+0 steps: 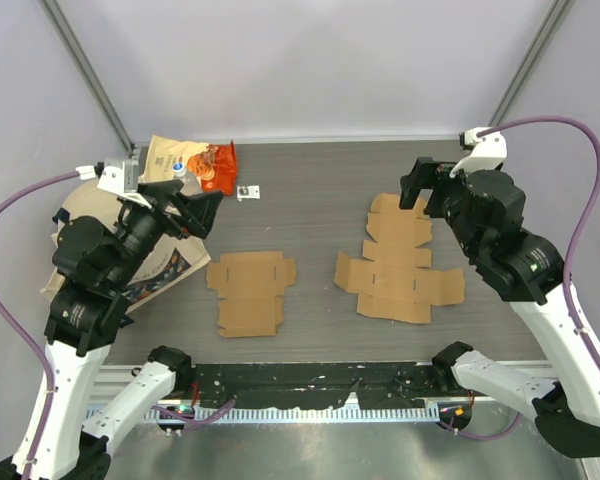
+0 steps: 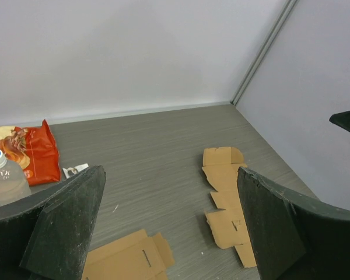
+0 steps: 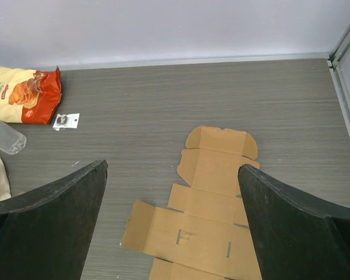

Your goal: Fold the paper box

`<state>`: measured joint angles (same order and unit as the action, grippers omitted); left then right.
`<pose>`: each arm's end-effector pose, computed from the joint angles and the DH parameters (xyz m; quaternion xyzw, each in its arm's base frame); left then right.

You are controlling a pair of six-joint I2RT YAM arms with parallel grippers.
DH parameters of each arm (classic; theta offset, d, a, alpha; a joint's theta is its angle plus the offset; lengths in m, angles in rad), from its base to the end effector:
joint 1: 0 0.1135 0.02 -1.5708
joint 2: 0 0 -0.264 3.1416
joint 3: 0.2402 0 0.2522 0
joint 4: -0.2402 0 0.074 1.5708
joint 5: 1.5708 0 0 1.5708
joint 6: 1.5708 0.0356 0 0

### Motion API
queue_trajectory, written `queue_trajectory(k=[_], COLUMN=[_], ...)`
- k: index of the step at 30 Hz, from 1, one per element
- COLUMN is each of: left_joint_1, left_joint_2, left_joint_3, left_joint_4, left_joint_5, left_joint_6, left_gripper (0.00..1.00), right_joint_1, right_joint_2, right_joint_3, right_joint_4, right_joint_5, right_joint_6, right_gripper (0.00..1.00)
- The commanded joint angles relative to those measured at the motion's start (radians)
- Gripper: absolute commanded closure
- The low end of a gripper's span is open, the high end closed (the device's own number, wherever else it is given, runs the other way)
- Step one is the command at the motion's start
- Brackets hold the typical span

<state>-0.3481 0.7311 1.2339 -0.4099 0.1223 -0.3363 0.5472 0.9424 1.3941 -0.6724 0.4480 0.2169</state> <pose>0.1095 -0.0444 0.4705 0.0491 0.6720 -0.2863 0.6812 0.1468 0.0714 0.4647 0.0118 0.7736 0.0663 0.6300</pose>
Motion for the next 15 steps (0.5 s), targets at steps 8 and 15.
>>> queue_trajectory(k=[8, 15], left_joint_1=[0.004, 0.004], left_joint_2=[0.014, -0.015], left_joint_3=[-0.016, -0.066], left_joint_4=[-0.010, -0.055], left_joint_5=[0.027, 0.013], left_joint_6=[-0.015, -0.059], left_gripper=[0.00, 0.01], right_joint_1=[0.014, 0.051], right_joint_2=[0.278, 0.637], right_joint_3=[-0.122, -0.320], right_joint_4=[0.181, 0.646], right_joint_5=[-0.505, -0.986], right_joint_6=[0.209, 0.320], right_gripper=[0.05, 0.13])
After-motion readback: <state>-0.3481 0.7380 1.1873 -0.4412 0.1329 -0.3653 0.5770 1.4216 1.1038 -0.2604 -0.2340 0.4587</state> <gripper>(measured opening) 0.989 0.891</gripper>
